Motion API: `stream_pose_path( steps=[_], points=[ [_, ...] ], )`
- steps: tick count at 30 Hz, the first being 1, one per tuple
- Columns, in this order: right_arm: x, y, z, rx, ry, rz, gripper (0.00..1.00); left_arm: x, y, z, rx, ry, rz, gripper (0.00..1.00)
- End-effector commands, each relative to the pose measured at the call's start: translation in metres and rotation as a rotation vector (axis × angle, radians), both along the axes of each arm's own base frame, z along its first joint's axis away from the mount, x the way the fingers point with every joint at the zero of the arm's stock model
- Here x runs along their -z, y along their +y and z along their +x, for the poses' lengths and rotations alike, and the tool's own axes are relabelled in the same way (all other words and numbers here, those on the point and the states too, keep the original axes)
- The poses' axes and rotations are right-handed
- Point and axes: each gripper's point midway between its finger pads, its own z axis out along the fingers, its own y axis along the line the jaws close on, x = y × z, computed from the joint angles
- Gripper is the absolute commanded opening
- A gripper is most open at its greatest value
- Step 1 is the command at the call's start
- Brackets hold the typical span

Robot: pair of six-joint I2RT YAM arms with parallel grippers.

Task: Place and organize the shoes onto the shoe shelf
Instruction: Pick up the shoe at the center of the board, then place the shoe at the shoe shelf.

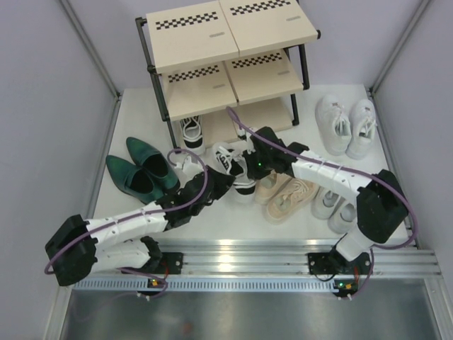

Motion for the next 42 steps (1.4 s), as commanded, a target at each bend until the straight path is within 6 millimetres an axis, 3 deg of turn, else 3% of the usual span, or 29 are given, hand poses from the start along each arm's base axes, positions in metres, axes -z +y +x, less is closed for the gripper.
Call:
stream_pose_path(
  steps=[1,2,6,9,10,11,12,14,18,19,22,23,28,36,42],
  points=[
    [-0.062,0.012,0.028,-0.009,-0.226,0.073,0.0,-0.078,-0.018,-0.002,0.092,-0.217,-0.186,0.4],
    [-0.066,0.008,0.035,0.011,-0.261,0.058,0.0,-0.079,-0.017,-0.006,0.116,-0.234,-0.172,0.55],
    [-0.078,0.004,0.056,0.039,-0.365,0.018,0.0,-0.086,-0.003,-0.025,0.213,-0.318,-0.062,0.74],
    [-0.079,0.007,0.07,0.063,-0.4,-0.006,0.0,-0.077,0.035,-0.035,0.221,-0.3,0.196,0.77],
    [-0.083,0.008,0.078,0.084,-0.427,-0.001,0.0,-0.098,0.049,-0.038,0.208,-0.343,0.227,0.77],
    [-0.084,0.009,0.083,0.097,-0.438,-0.003,0.0,-0.102,0.059,-0.04,0.198,-0.35,0.259,0.77],
    [-0.086,0.012,0.09,0.111,-0.448,-0.003,0.0,-0.092,0.076,-0.045,0.187,-0.315,0.336,0.77],
    [-0.091,0.015,0.1,0.147,-0.469,-0.004,0.0,-0.114,0.099,-0.054,0.165,-0.364,0.346,0.77],
    [-0.099,0.026,0.123,0.198,-0.5,-0.001,0.0,-0.124,0.139,-0.07,0.113,-0.382,0.378,0.8],
    [-0.1,0.027,0.126,0.216,-0.501,-0.004,0.0,-0.13,0.147,-0.075,0.098,-0.403,0.356,0.85],
    [-0.104,0.034,0.139,0.251,-0.516,0.008,0.0,-0.132,0.16,-0.082,0.082,-0.421,0.339,0.86],
    [-0.101,0.037,0.143,0.257,-0.513,0.008,0.0,-0.132,0.163,-0.084,0.079,-0.422,0.336,0.92],
    [-0.107,0.042,0.153,0.306,-0.522,0.036,0.0,-0.137,0.169,-0.09,0.08,-0.436,0.321,0.93],
    [-0.132,0.016,0.152,0.39,-0.557,0.104,0.0,-0.137,0.169,-0.092,0.094,-0.441,0.319,0.94],
    [-0.125,0.008,0.157,0.451,-0.527,0.152,0.0,-0.132,0.168,-0.092,0.095,-0.43,0.311,0.95]
  ],
)
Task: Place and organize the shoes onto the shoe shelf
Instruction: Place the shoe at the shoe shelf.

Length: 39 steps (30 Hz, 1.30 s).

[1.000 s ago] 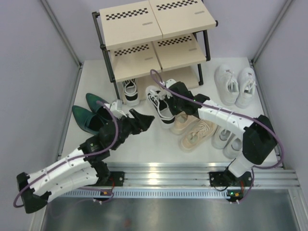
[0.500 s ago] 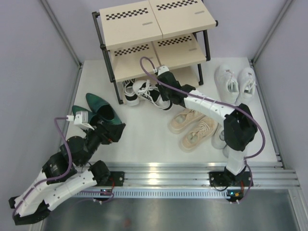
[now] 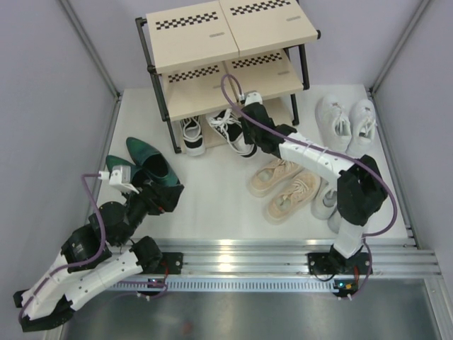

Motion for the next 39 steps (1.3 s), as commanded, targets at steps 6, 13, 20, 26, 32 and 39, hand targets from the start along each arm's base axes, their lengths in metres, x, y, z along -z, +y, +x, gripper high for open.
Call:
stream_pose_path(
  steps=[6,13,20,26,32,39],
  points=[
    [-0.05,0.02,0.031,0.089,-0.13,0.233,0.0,-0.007,0.002,-0.003,0.007,-0.014,-0.027,0.95],
    [-0.045,0.032,0.047,0.137,-0.134,0.284,0.0,-0.003,0.0,-0.002,0.008,-0.004,-0.029,0.95],
    [-0.037,0.048,0.06,0.15,-0.118,0.32,0.0,0.003,-0.002,-0.002,0.007,0.011,-0.031,0.95],
    [-0.029,0.06,0.069,0.143,-0.097,0.324,0.06,0.004,-0.003,-0.002,0.007,0.017,-0.035,0.95],
    [-0.016,0.074,0.077,0.129,-0.062,0.33,0.29,0.007,-0.004,-0.001,0.006,0.025,-0.032,0.95],
    [-0.025,0.072,0.068,0.075,-0.066,0.324,0.44,0.002,-0.007,-0.004,0.028,0.023,-0.049,0.95]
  ],
)
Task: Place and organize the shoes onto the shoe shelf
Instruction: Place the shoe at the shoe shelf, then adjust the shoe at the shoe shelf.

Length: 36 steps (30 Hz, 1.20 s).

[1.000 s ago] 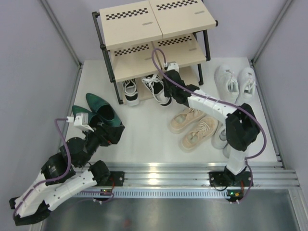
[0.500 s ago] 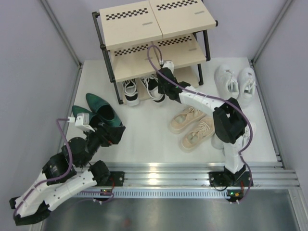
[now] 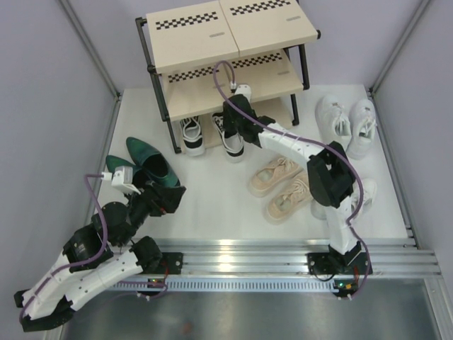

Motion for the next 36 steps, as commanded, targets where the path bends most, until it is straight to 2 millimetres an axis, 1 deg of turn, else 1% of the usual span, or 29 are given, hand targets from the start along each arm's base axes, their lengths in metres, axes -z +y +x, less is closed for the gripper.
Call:
stream_pose_path(
  steps=[1,2,3,4,5,6,7,8,9,10,11,12,13,14,15,17,18,19,20,21,22,23,24,27,29,32,36],
  points=[
    [-0.051,0.003,-0.004,-0.056,-0.113,0.059,0.45,-0.006,-0.004,-0.003,0.024,-0.007,-0.021,0.95],
    [-0.057,0.0,-0.008,-0.071,-0.126,0.054,0.48,-0.006,-0.004,-0.003,0.026,-0.01,-0.017,0.95],
    [-0.066,-0.006,-0.018,-0.095,-0.143,0.05,0.52,-0.006,-0.004,-0.003,0.029,-0.01,-0.016,0.95],
    [-0.072,-0.01,-0.022,-0.129,-0.17,0.015,0.56,-0.007,-0.004,-0.003,0.03,-0.011,-0.015,0.95],
    [-0.08,-0.008,-0.029,-0.188,-0.194,0.008,0.6,-0.006,-0.005,-0.003,0.033,-0.011,-0.011,0.95],
    [-0.088,-0.012,-0.041,-0.247,-0.218,-0.017,0.71,-0.007,-0.005,-0.003,0.035,-0.012,-0.011,0.95],
    [-0.091,-0.013,-0.05,-0.343,-0.258,-0.083,0.77,-0.008,-0.005,-0.004,0.037,-0.014,-0.013,0.95],
    [-0.093,-0.001,-0.07,-0.501,-0.272,-0.075,0.83,-0.008,-0.005,-0.004,0.043,-0.015,-0.011,0.95],
    [-0.093,-0.007,-0.087,-0.597,-0.295,-0.113,0.9,-0.008,-0.005,-0.005,0.045,-0.015,-0.009,0.95],
    [-0.088,-0.01,-0.098,-0.677,-0.305,-0.145,0.93,-0.008,-0.006,-0.005,0.049,-0.017,-0.008,0.95],
    [-0.084,-0.012,-0.108,-0.781,-0.355,-0.226,0.95,-0.008,-0.005,-0.006,0.052,-0.019,-0.008,0.95],
    [-0.063,-0.015,-0.126,-0.88,-0.317,-0.249,0.95,-0.008,-0.006,-0.006,0.055,-0.022,-0.012,0.95],
    [-0.061,-0.02,-0.131,-0.93,-0.351,-0.303,0.96,-0.006,-0.006,-0.006,0.057,-0.019,-0.008,0.95],
    [-0.052,-0.021,-0.14,-0.988,-0.346,-0.313,0.97,-0.005,-0.005,-0.006,0.056,-0.021,-0.007,0.95],
    [-0.036,-0.028,-0.144,-1.01,-0.317,-0.345,0.97,-0.004,-0.005,-0.006,0.057,-0.021,-0.008,0.95],
    [-0.019,-0.032,-0.147,-1.037,-0.287,-0.357,0.98,-0.003,-0.005,-0.007,0.056,-0.024,-0.008,0.96],
    [-0.009,-0.033,-0.143,-1.03,-0.264,-0.363,0.98,-0.004,-0.005,-0.007,0.059,-0.025,-0.011,0.96],
    [-0.005,-0.034,-0.14,-1.03,-0.254,-0.368,0.98,-0.004,-0.005,-0.008,0.061,-0.028,-0.012,0.96],
    [-0.006,-0.032,-0.134,-1.019,-0.252,-0.372,0.98,-0.003,-0.005,-0.008,0.062,-0.026,-0.013,0.96],
    [0.004,-0.033,-0.128,-1.007,-0.226,-0.375,0.98,-0.003,-0.005,-0.009,0.066,-0.028,-0.019,0.96],
    [0.007,-0.031,-0.123,-0.995,-0.213,-0.372,0.98,-0.004,-0.004,-0.01,0.067,-0.029,-0.027,0.96],
    [0.001,-0.03,-0.112,-0.96,-0.22,-0.379,0.97,-0.003,-0.004,-0.01,0.067,-0.028,-0.031,0.96],
    [0.011,-0.031,-0.104,-0.938,-0.194,-0.385,0.97,-0.002,-0.004,-0.01,0.067,-0.027,-0.034,0.96],
    [0.013,-0.031,-0.083,-0.835,-0.177,-0.383,0.96,0.0,-0.003,-0.012,0.069,-0.027,-0.054,0.96],
    [0.012,-0.026,-0.079,-0.815,-0.172,-0.348,0.96,0.004,-0.003,-0.012,0.064,-0.024,-0.062,0.96],
    [0.019,-0.02,-0.075,-0.812,-0.155,-0.321,0.96,0.008,-0.002,-0.011,0.058,-0.019,-0.056,0.96],
    [0.037,-0.009,-0.064,-0.808,-0.114,-0.303,0.96,0.008,-0.002,-0.01,0.052,-0.02,-0.056,0.96]
  ],
)
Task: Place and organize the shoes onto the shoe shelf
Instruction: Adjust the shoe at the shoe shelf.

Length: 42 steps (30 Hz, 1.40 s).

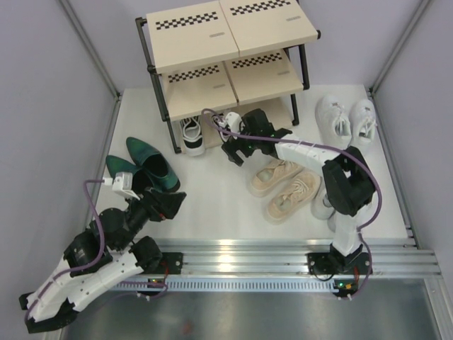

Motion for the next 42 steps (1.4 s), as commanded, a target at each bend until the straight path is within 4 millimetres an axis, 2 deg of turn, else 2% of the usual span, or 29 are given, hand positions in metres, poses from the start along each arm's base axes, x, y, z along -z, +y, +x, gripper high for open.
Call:
stream_pose_path(
  steps=[1,6,9,14,19,20,22,25,26,29,42],
  points=[
    [-0.013,0.019,0.026,0.031,-0.031,0.076,0.95,-0.003,0.0,0.001,-0.006,-0.01,-0.017,0.96],
    [-0.002,0.027,0.037,0.043,-0.019,0.072,0.88,-0.005,0.001,0.001,-0.009,-0.015,-0.019,0.96],
    [0.001,0.025,0.043,0.068,-0.035,0.056,0.84,-0.007,0.002,0.001,-0.012,-0.018,-0.02,0.96],
    [-0.006,0.023,0.055,0.102,-0.082,0.058,0.74,-0.009,0.004,0.002,-0.023,-0.025,-0.021,0.96],
    [-0.02,0.024,0.057,0.106,-0.111,0.08,0.55,-0.012,0.005,0.001,-0.021,-0.029,-0.024,0.96],
    [-0.028,0.024,0.056,0.105,-0.122,0.091,0.49,-0.012,0.005,0.001,-0.02,-0.029,-0.024,0.96],
    [-0.033,0.022,0.056,0.107,-0.134,0.098,0.44,-0.013,0.005,0.001,-0.02,-0.032,-0.028,0.96],
    [-0.048,0.024,0.054,0.092,-0.161,0.123,0.29,-0.013,0.005,0.001,-0.02,-0.032,-0.028,0.96],
    [-0.054,0.024,0.054,0.089,-0.172,0.13,0.16,-0.013,0.005,0.001,-0.02,-0.031,-0.026,0.96],
    [-0.066,0.026,0.055,0.079,-0.191,0.151,0.0,-0.013,0.005,0.001,-0.02,-0.031,-0.029,0.96],
    [-0.103,0.052,0.059,0.018,-0.256,0.211,0.0,-0.015,0.006,0.001,-0.023,-0.036,-0.031,0.96]
  ],
)
